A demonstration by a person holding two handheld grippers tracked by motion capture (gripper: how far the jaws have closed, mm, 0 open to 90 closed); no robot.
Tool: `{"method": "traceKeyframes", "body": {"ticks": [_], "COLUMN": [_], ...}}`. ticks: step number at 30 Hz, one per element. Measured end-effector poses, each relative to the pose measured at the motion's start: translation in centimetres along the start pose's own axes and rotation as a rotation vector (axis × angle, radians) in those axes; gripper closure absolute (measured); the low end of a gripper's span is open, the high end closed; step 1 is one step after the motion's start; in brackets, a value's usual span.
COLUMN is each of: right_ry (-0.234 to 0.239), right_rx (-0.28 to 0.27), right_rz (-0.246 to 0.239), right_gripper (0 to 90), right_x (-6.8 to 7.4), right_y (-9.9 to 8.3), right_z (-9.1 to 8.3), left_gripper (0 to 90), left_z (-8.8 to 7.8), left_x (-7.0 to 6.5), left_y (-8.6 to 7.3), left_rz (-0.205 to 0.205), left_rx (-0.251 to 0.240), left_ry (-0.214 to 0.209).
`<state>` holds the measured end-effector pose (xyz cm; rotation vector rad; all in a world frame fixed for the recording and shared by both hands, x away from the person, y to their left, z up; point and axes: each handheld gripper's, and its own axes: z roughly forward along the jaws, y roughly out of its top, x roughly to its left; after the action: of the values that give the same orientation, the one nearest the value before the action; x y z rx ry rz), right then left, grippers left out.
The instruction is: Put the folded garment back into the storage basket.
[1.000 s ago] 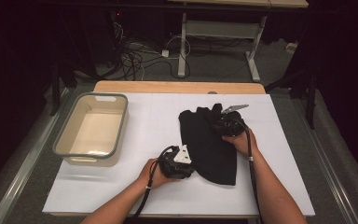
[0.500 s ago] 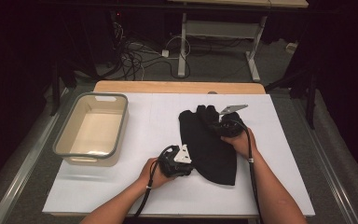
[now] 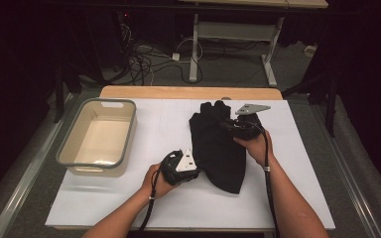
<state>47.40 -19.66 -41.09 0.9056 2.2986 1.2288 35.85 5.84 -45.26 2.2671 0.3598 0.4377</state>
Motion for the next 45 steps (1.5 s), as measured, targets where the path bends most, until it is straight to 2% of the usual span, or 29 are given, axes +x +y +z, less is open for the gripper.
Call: {"method": "traceKeyframes", "body": {"ticks": [2, 6, 9, 21, 24, 28, 34, 39, 45], "right_ry": [-0.004, -0.008, -0.007, -0.005, -0.004, -0.001, 0.005, 0.017, 0.028], "right_rx": [-0.018, -0.031, -0.043, -0.075, -0.082, -0.091, -0.108, -0.130, -0.148], "right_rz": [-0.004, -0.023, -0.036, -0.083, -0.095, -0.110, -0.112, -0.108, -0.127], "right_gripper": [75.9, 75.9, 76.0, 76.0, 76.0, 76.0, 76.0, 76.0, 76.0], "right_x": [0.2, 0.8, 1.2, 2.7, 3.0, 3.5, 3.8, 4.2, 5.1], "right_y": [0.8, 2.0, 2.6, 5.2, 5.8, 6.6, 7.6, 8.7, 10.2], "right_z": [-0.1, 0.0, 0.0, 0.0, 0.1, 0.3, 0.6, 1.1, 1.9], "left_gripper": [73.0, 73.0, 73.0, 73.0, 72.9, 73.0, 73.0, 72.9, 73.0], "left_z": [-0.7, -1.3, -2.0, -3.9, -4.2, -5.2, -6.2, -7.4, -8.9], "left_x": [0.4, 0.8, 1.0, 1.9, 2.1, 2.5, 3.0, 3.6, 4.2], "left_y": [0.0, -0.2, -0.1, -0.1, -0.1, -0.2, -0.4, -0.7, -1.2], "left_rz": [-0.007, -0.018, -0.011, -0.026, -0.030, -0.038, -0.055, -0.073, -0.094], "left_rx": [-0.008, -0.019, -0.032, -0.064, -0.067, -0.081, -0.092, -0.100, -0.111], "left_ry": [0.033, 0.049, 0.079, 0.140, 0.144, 0.173, 0.195, 0.231, 0.271]}}
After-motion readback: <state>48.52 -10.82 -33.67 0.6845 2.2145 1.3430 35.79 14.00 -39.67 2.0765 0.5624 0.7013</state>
